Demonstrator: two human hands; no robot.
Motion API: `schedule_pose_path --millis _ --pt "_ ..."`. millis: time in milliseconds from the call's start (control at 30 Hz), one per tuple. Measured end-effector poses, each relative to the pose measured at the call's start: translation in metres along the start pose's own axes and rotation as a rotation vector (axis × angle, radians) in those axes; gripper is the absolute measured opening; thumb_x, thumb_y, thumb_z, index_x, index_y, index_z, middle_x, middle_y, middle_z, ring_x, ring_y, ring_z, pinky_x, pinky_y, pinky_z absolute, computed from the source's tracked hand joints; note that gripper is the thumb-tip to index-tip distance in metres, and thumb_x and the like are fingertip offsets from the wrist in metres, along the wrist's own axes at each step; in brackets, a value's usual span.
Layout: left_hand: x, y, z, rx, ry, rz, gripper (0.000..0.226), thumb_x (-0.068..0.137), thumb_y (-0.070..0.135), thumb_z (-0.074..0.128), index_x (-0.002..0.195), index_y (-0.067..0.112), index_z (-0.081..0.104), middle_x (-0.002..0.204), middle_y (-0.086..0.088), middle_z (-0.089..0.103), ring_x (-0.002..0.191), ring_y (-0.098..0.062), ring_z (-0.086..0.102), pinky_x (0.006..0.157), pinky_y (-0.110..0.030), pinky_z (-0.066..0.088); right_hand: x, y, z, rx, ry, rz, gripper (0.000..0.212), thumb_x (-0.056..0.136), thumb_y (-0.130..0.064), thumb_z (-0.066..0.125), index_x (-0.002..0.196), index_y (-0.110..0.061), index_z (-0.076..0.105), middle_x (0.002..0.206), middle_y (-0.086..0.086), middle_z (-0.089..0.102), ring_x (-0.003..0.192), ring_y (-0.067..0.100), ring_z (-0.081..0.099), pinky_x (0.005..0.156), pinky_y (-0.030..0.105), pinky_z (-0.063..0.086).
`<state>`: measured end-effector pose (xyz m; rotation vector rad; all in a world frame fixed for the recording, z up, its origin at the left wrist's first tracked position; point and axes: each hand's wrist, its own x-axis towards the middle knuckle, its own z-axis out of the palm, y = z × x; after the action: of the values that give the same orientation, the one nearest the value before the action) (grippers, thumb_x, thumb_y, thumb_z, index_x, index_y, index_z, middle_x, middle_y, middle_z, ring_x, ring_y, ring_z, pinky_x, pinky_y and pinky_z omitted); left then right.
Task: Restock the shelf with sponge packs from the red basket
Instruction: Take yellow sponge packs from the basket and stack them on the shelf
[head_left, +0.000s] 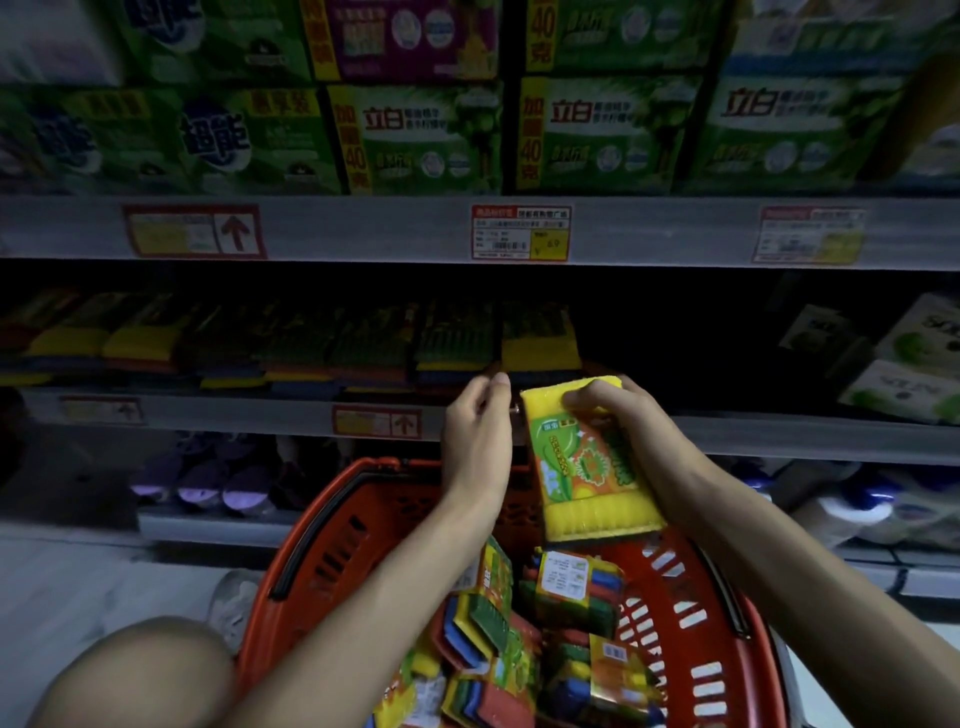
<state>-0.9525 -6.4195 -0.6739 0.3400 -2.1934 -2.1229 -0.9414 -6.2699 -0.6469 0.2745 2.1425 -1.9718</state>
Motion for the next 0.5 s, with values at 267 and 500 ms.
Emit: schedule_pose_path --millis 267,500 --pt "-0.002 0.004 0.001 0.018 0.02 0.007 0.04 0.09 0.059 0.048 0.098 0.025 0.067 0.105 -0.014 0.069 0.1 -0.03 0.068 0.092 -0.056 0.054 -0.004 0.007 0.003 -0.054 -0.023 -0.025 0.022 0.094 -0.026 0.066 0.11 -0.035 0.054 0.101 0.015 0.069 0.086 0.029 0.072 0.062 0.033 0.058" --pt "-0.002 0.004 -0.002 0.011 0.056 0.024 0.035 0.104 0.042 0.048 0.09 0.014 0.063 0.094 -0.029 0.061 0.086 -0.037 0.065 0.072 -0.049 0.048 -0.006 0.013 0.007 -0.096 -0.06 -0.039 0.077 0.072 -0.042 0.068 0.142 -0.05 0.037 0.107 0.012 0.07 0.085 0.023 0.075 0.067 0.033 0.059"
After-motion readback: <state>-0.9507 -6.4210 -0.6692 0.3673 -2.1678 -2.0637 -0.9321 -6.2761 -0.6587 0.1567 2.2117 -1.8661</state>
